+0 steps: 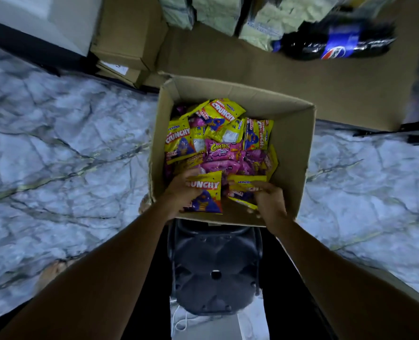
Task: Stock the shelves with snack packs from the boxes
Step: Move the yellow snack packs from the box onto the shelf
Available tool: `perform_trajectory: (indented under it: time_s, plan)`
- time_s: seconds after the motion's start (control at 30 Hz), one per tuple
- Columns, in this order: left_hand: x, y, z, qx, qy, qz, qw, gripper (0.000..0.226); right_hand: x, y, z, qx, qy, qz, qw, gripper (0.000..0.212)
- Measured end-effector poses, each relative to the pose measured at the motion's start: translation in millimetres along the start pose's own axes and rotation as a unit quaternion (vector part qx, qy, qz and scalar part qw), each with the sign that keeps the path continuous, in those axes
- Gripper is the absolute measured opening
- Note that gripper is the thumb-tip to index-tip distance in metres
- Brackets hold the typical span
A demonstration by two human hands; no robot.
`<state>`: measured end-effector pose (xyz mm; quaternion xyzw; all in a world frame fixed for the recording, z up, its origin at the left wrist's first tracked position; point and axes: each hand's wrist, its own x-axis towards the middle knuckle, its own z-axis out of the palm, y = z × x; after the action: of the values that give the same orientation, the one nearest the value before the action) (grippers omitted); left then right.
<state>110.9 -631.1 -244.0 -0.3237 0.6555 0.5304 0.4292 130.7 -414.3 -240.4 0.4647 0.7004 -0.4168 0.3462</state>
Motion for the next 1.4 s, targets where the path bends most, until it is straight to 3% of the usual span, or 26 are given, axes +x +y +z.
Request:
perform_trajectory:
  time_s: [0.2, 0.4, 0.53, 0.73, 0.87, 1.13, 1.27, 1.4]
  plan:
    - [-96.6, 5.8, -31.9, -0.090, -0.018, -0.009, 0.996, 0.038, -92.1, -20.3, -24.9, -0.049, -0.040, -0.089, 0.994, 0.011]
    - [-187.2, 72.9, -71.6, -0.140, 0.003, 0.050, 0.989, 0.042, -173.6, -82.7, -52.7, -0.010, -0.101, -0.115, 0.988, 0.054]
    - [-249.9, 140.1, -92.1, -0.120, -0.002, 0.115, 0.986, 0.051, -233.4, -147.7, -80.5, 0.030, -0.092, -0.187, 0.978, 0.060]
    - [-363.6, 161.0, -100.0, -0.101, 0.040, 0.153, 0.982, 0.056, -361.1, -149.6, -122.7, 0.061, -0.092, -0.222, 0.969, 0.065]
    - [-415.9, 195.0, -106.0, -0.094, 0.020, 0.211, 0.973, 0.069, -425.3, -166.2, -153.3, 0.090, -0.073, -0.272, 0.955, 0.064]
    - [-490.5, 255.3, -108.2, -0.042, -0.008, 0.349, 0.936, 0.070, -508.2, -199.6, -207.1, 0.167, -0.001, -0.402, 0.900, 0.064]
    - [-525.7, 318.2, -120.7, 0.003, -0.038, 0.407, 0.913, 0.069, -538.3, -235.6, -226.2, 0.196, 0.006, -0.485, 0.852, 0.061]
    - [-555.7, 381.9, -116.8, 0.030, -0.019, 0.480, 0.876, 0.071, -555.3, -275.7, -265.9, 0.229, 0.003, -0.547, 0.805, 0.059]
